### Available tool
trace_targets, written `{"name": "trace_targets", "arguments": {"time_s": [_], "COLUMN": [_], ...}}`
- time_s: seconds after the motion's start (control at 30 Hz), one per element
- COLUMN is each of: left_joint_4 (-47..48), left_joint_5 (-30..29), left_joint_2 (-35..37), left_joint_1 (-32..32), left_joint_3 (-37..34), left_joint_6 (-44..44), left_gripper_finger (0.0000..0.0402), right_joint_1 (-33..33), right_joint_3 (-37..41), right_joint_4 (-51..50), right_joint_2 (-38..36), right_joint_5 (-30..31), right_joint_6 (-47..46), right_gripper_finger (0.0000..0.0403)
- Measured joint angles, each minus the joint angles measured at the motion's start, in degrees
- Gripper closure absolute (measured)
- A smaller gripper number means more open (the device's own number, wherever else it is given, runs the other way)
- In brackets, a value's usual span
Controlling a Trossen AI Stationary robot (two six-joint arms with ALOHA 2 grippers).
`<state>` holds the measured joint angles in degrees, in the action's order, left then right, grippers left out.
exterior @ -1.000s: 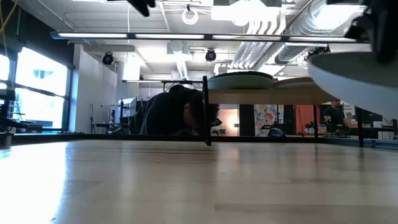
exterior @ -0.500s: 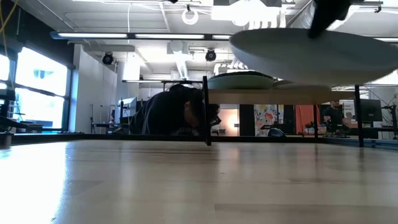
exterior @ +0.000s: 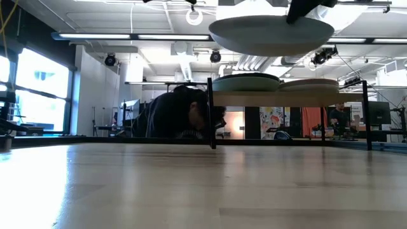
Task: Place and stack plates onto a shelf
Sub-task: Stack the white plate on the black plate on the shelf
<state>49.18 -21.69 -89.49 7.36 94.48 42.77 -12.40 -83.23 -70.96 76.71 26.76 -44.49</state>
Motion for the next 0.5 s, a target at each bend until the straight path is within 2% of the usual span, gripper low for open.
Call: {"name": "trace_targets", "arguments": {"time_s": [0.27, 0.5], "left_joint_4": [-0.07, -0.18], "left_joint_5": [0.08, 0.13], "left_joint_2": [0.00, 0.04], "left_joint_1": [-3.44, -5.21], "left_joint_3": [0.00, 0.00], "left_joint_6": [10.42, 10.58], "left_gripper_finger": [0.0284, 0.0284], "right_joint_1": [5.91, 9.81], "right_joint_3": [-3.41, -4.23], "right_joint_4": [-0.56, -0.20], "right_joint_2": [0.02, 0.02], "right_joint_5": [-0.70, -1.16], "right_joint_6": [0.00, 0.53], "right_gripper_finger": [0.0403, 0.0403]}}
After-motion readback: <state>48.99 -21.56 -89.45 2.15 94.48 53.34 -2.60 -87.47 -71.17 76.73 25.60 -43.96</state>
